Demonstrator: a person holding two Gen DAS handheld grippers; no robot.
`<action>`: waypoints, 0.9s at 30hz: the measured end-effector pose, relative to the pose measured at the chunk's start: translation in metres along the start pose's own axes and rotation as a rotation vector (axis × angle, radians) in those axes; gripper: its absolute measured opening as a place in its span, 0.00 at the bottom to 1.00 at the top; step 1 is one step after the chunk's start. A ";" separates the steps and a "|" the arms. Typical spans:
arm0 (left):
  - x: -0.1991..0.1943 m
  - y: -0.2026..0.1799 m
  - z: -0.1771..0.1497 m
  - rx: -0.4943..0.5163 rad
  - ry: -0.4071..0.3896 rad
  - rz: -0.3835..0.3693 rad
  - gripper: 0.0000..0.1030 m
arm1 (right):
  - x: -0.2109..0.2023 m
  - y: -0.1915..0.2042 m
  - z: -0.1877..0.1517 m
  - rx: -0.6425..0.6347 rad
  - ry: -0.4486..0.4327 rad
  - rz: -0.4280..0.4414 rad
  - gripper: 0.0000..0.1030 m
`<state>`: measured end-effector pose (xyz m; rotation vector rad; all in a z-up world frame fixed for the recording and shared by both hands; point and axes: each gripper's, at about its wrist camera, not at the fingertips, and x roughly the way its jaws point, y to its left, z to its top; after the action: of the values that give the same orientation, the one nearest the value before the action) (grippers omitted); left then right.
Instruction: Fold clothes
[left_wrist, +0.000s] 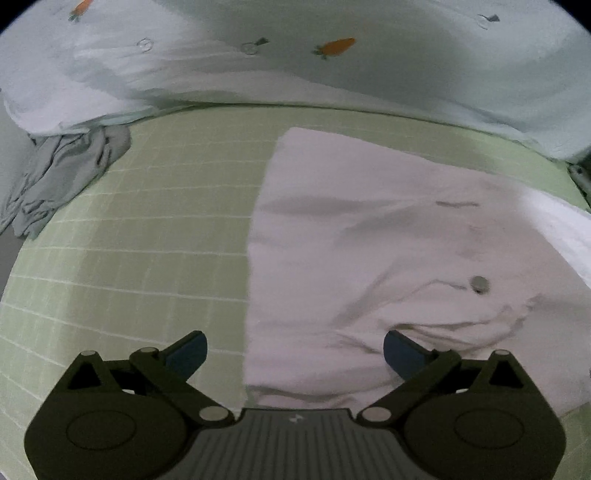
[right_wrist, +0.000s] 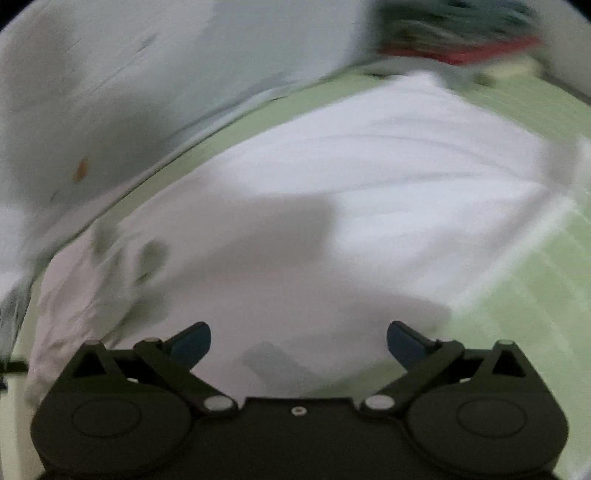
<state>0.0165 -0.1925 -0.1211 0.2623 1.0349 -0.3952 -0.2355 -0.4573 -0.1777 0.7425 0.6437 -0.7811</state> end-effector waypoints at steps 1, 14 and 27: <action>0.002 -0.006 -0.001 0.003 0.002 0.005 0.98 | -0.004 -0.015 0.001 0.030 -0.009 -0.029 1.00; 0.028 -0.085 0.009 0.004 0.032 0.054 0.98 | 0.008 -0.125 0.041 0.117 -0.185 -0.290 1.00; 0.064 -0.122 0.012 0.111 0.104 0.244 1.00 | 0.047 -0.157 0.093 0.052 -0.265 -0.445 1.00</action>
<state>0.0016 -0.3190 -0.1738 0.5075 1.0693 -0.2203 -0.3134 -0.6251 -0.2122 0.5329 0.5547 -1.2860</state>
